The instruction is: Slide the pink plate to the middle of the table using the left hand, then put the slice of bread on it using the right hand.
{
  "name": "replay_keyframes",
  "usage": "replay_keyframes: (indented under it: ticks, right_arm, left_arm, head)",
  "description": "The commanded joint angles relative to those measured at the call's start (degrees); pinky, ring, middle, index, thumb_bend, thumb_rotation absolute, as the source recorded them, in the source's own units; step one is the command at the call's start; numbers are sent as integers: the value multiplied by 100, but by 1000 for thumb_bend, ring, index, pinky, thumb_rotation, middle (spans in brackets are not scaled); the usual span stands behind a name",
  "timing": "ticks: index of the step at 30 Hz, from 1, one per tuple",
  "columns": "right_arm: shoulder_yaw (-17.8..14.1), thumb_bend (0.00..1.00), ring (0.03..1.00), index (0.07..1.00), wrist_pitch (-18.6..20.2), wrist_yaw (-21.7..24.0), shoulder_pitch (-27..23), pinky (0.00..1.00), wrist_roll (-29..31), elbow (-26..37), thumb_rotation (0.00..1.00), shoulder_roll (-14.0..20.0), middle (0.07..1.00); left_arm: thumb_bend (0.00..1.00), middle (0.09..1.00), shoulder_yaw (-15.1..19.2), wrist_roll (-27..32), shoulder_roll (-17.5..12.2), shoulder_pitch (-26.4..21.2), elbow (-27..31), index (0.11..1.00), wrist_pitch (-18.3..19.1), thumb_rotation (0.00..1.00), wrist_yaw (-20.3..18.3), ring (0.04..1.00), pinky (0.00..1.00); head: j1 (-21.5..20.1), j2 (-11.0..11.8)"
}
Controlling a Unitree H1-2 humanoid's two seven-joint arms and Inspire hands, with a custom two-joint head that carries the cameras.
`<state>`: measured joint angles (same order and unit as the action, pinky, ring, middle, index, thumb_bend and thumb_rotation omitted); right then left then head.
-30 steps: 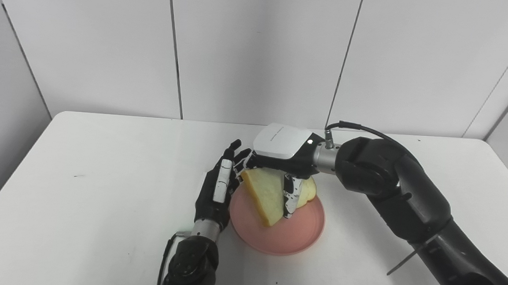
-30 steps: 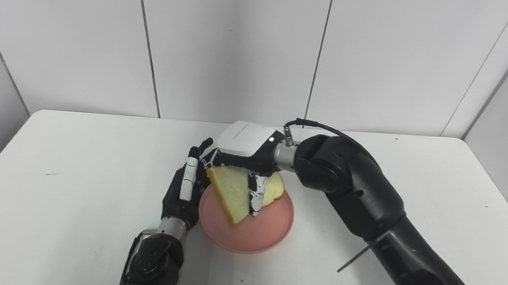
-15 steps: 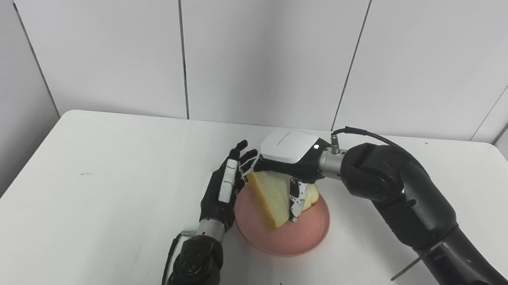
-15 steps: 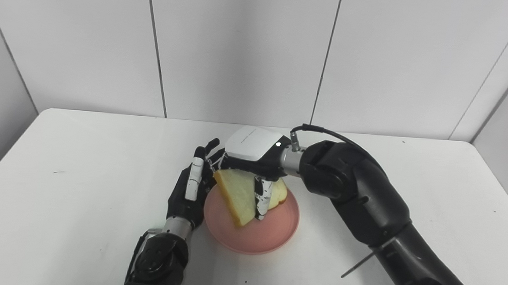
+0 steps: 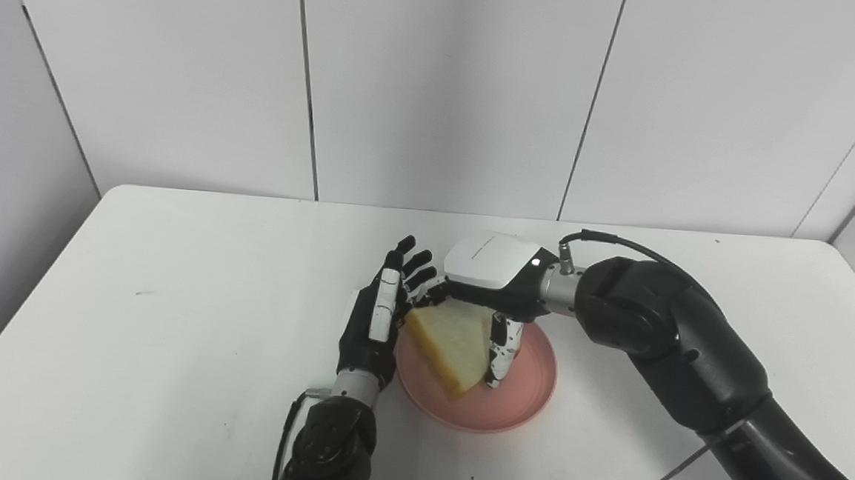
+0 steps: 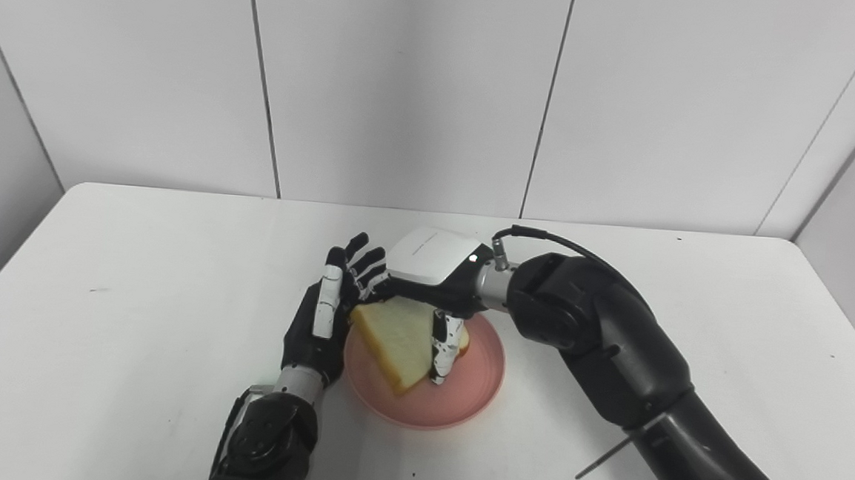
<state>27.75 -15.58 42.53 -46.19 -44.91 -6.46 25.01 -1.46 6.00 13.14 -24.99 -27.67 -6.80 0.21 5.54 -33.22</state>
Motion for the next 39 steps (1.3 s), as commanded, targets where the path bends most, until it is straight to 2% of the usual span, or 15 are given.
replay_keyframes:
  ticks: [1, 4, 18, 20, 25, 28, 33, 36, 39]
  right_arm:
    - [-25, 1000, 754, 780, -129, -140, -179, 680, 91, 56, 329, 48, 772]
    - [4, 1000, 813, 794, -161, -149, -176, 753, 117, 30, 344, 58, 809]
    - [75, 1000, 844, 782, -110, -50, -245, 835, 81, 47, 390, 115, 826]
    - [63, 1000, 846, 786, -74, 0, -260, 842, 102, 95, 390, 128, 830]
    - [-99, 1000, 856, 789, 95, 100, -250, 846, 352, 196, 373, 161, 837]
    - [-270, 1000, 836, 775, 166, 89, -176, 771, 609, 262, 359, 178, 824]
    - [-585, 1000, 813, 776, 169, -39, 73, 713, 1023, 330, 389, 260, 815]
    - [-731, 1000, 824, 782, 126, -170, 224, 747, 1117, 295, 443, 292, 823]
    - [-935, 1000, 844, 791, 53, -506, 445, 785, 1148, 240, 569, 305, 834]
  left_arm:
    - [824, 865, 11, -30, 54, 151, -155, 898, 170, 928, 69, 837, 721]
    - [823, 864, 9, -16, 60, 160, -131, 895, 189, 921, 58, 838, 728]
    - [821, 861, 45, 4, 54, 157, -119, 898, 215, 919, 42, 841, 727]
    - [821, 885, 43, -3, 43, 154, -114, 900, 213, 922, 37, 849, 739]
    - [813, 864, 38, -14, 26, 146, -117, 885, 163, 923, 18, 840, 738]
    - [814, 856, 54, 9, 31, 136, -113, 875, 164, 911, 16, 836, 732]
    - [810, 847, 94, 50, 28, 129, -66, 868, 184, 901, 18, 841, 739]
    - [815, 849, 102, 77, 19, 136, 7, 870, 254, 897, 27, 847, 756]
    - [810, 839, 112, 63, 5, 137, 68, 873, 315, 897, 44, 841, 756]
  head:
    - [7, -1]
    - [-1, -15]
    - [-46, 9]
    - [-53, 10]
    - [-71, 12]
    - [-72, 14]
    - [-98, 22]
    - [-108, 22]
    - [-115, 25]
